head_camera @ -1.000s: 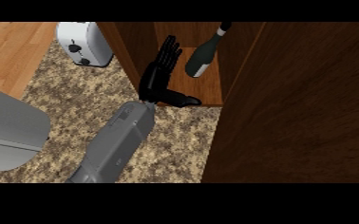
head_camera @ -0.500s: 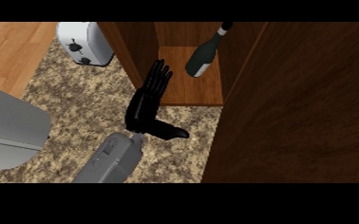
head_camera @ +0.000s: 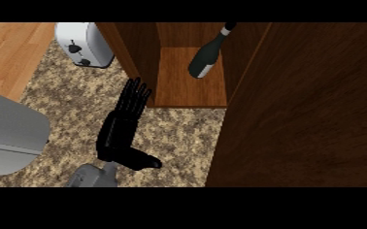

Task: Pick up the wine, place it into the cabinet and close the cabinet

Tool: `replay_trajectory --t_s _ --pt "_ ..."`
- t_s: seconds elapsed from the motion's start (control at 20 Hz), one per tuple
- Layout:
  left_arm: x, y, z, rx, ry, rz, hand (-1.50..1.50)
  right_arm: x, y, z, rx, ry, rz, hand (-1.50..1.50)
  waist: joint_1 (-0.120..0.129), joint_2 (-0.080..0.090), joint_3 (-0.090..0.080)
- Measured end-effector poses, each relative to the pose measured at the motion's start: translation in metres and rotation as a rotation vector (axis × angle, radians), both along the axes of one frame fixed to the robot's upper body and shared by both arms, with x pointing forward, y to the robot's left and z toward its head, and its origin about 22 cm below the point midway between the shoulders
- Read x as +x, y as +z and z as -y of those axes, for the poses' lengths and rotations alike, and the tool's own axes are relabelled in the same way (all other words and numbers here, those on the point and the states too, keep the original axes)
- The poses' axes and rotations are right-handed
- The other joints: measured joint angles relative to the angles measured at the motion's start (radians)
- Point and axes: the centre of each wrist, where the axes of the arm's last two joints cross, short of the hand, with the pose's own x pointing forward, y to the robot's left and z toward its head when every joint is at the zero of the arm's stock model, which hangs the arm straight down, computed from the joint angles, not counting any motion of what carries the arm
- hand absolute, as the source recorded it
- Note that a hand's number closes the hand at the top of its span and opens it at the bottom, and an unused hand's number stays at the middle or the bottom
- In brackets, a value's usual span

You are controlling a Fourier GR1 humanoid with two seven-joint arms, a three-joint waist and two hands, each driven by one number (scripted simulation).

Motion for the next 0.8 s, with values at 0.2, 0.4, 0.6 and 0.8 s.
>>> replay_trajectory --t_s 0.2,0.4,0.6,0.8 --pt "-0.007 0.003 -0.026 0.004 0.029 0.030 -1.50 -0.002 -0.002 -0.002 -0.028 0.087 -0.021 -1.50 0.002 0.002 0.000" --pt "-0.014 0.005 -0.048 0.024 0.053 0.056 -1.50 -0.007 -0.004 -0.003 -0.089 0.238 -0.057 1.50 0.006 0.003 0.000" --pt "-0.015 0.014 -0.080 0.044 0.084 0.075 -1.50 -0.012 -0.007 -0.004 -0.113 0.336 -0.087 1.50 0.003 0.004 -0.001" --pt "-0.021 0.017 -0.109 0.061 0.108 0.081 -1.50 -0.014 -0.009 -0.007 -0.118 0.373 -0.117 1.50 0.003 0.005 -0.001"
